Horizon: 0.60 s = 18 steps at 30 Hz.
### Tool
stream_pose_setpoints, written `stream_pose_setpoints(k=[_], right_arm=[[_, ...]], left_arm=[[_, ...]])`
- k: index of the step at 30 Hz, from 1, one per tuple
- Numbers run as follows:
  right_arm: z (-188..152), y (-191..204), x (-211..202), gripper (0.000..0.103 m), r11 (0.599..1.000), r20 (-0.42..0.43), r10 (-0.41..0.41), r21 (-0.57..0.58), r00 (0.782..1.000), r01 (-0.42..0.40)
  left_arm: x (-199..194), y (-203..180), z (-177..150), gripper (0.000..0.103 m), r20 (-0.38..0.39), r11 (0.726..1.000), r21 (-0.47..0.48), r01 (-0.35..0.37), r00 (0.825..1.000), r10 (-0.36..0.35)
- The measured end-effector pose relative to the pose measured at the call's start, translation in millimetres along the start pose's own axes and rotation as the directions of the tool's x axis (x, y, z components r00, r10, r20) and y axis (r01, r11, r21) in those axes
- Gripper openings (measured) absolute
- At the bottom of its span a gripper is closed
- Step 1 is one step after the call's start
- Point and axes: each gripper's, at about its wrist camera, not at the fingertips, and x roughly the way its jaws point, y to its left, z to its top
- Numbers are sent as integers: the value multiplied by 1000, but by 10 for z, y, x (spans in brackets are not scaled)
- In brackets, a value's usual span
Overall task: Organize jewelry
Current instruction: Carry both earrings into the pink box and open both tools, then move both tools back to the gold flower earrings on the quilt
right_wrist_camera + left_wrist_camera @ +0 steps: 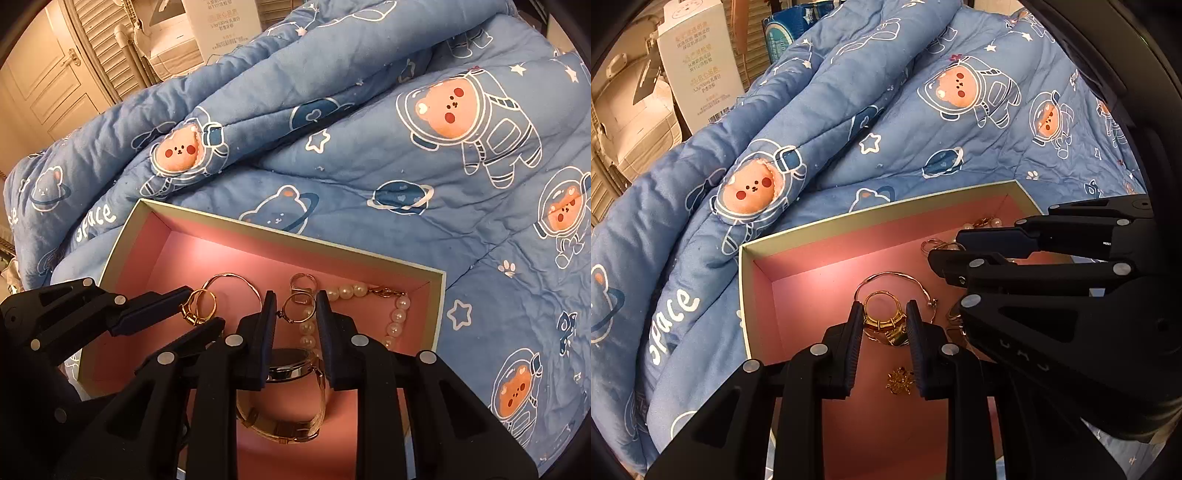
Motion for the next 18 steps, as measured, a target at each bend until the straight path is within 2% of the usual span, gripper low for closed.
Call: stream_pose_setpoints(k=[13,18], right_arm=[[11,39,110,25,1000,-14,-14,10,1000,14],[-14,28,58,39,1000,17,-14,7,1000,14]], left_arm=[[-23,-14,-36,25,7,1000,9,3,1000,-3],[-91,-59,-73,41,33,999,29,-15,999,14]])
